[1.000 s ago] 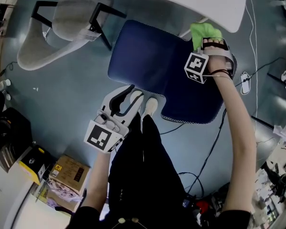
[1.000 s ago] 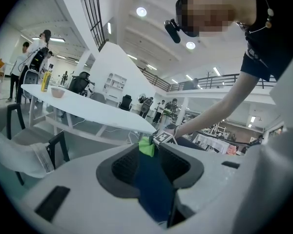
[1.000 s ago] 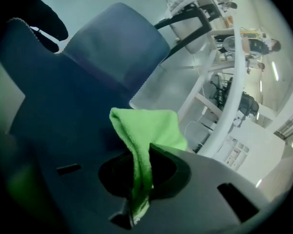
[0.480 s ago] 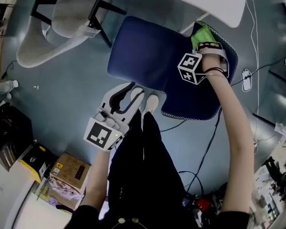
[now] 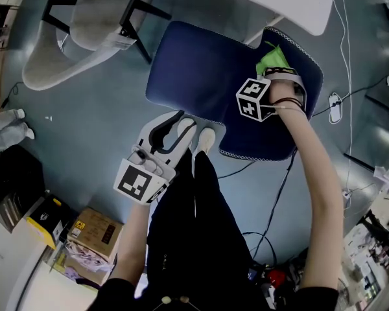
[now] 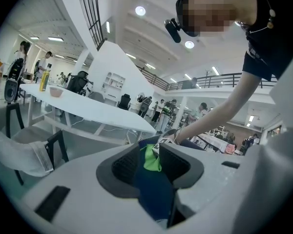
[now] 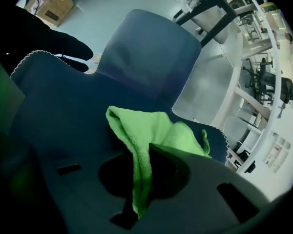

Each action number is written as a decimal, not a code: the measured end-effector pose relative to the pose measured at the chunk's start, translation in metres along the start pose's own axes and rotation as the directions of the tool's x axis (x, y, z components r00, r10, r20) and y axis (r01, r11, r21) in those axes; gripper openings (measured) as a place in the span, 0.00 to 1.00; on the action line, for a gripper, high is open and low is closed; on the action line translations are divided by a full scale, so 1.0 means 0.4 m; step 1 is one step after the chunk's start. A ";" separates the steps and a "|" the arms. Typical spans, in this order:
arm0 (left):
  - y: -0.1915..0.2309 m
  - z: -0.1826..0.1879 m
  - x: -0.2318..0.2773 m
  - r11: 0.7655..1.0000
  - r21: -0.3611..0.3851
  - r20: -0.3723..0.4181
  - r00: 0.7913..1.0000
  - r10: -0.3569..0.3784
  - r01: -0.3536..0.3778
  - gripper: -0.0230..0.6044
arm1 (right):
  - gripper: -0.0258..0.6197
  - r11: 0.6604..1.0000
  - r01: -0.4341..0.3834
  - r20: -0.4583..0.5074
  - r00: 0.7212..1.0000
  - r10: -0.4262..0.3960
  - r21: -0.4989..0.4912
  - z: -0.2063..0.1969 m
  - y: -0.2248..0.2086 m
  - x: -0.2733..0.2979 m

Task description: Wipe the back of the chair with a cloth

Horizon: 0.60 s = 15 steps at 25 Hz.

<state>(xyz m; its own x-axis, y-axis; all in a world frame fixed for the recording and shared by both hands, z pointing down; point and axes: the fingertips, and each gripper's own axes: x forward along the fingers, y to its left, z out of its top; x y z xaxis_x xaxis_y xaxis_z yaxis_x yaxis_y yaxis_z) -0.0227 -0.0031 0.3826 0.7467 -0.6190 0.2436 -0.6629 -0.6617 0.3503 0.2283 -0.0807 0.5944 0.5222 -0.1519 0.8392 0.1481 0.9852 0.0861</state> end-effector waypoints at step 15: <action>-0.014 -0.002 0.009 1.000 0.000 0.003 1.000 -0.020 0.020 0.24 | 0.07 0.980 -0.187 0.102 0.976 0.194 -0.069 0.088 0.199 -0.068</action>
<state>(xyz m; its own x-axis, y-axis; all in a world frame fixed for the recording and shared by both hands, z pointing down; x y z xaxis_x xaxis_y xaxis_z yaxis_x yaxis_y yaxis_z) -0.0163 -0.0011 0.3823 0.7598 -0.6067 0.2338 -0.6477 -0.6743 0.3548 0.1962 0.0045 0.5975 0.4528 0.0508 0.8902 0.1050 0.9884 -0.1099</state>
